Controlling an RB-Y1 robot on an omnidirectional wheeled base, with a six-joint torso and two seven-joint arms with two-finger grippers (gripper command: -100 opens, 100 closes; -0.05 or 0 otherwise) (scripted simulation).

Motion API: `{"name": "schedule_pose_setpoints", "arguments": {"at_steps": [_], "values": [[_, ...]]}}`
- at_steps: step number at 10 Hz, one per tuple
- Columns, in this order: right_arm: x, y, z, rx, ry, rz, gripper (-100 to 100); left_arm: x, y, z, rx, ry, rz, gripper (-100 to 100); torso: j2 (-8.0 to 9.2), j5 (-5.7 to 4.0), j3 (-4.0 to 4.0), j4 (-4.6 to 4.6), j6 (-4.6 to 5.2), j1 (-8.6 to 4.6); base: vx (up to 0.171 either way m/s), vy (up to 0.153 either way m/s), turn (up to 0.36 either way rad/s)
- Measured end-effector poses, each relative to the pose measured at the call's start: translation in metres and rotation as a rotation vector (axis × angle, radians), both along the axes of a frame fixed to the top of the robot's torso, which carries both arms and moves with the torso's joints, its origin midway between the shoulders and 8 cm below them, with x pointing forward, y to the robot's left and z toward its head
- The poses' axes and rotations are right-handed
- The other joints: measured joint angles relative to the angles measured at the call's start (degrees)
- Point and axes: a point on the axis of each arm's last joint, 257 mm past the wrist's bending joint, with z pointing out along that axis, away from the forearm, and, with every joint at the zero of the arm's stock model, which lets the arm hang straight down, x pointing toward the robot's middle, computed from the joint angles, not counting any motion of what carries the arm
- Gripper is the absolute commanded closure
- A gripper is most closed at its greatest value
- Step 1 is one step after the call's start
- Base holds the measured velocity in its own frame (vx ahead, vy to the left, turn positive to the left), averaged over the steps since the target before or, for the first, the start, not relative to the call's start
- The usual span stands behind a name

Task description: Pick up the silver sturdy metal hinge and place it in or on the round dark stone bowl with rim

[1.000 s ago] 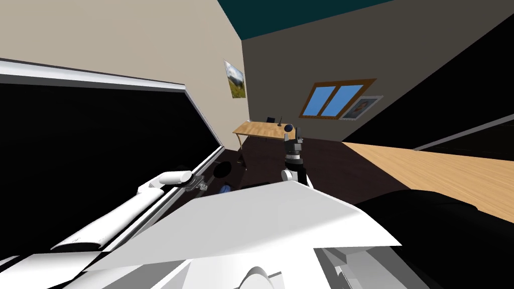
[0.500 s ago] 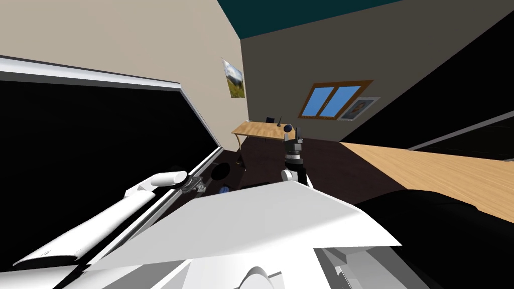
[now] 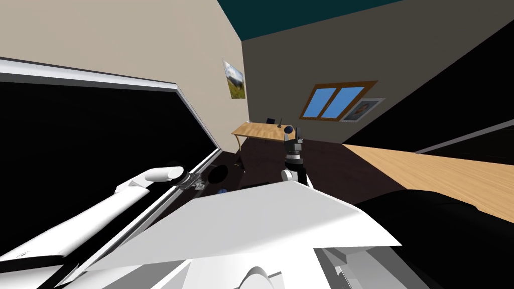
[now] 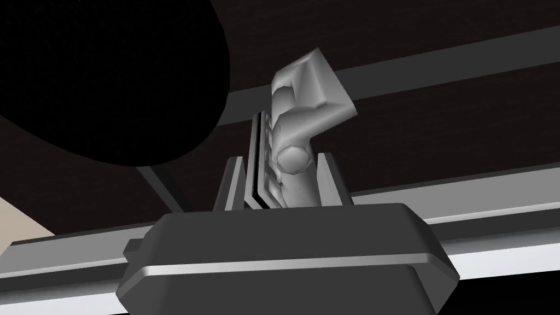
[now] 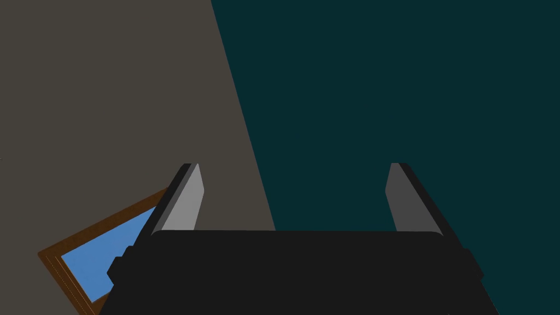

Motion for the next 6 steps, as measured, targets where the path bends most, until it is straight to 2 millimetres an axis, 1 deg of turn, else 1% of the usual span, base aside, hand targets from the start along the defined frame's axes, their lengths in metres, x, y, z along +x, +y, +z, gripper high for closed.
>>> {"name": "schedule_pose_setpoints", "arguments": {"at_steps": [6], "values": [[0.000, 0.000, 0.000, 0.000, 0.000, 0.000, 0, 0.020, -0.026, 0.037, -0.020, 0.014, -0.004, 100, 0.06, -0.05, 0.02, -0.01, -0.02, -0.15, 0.066, -0.062, 0.032]]}}
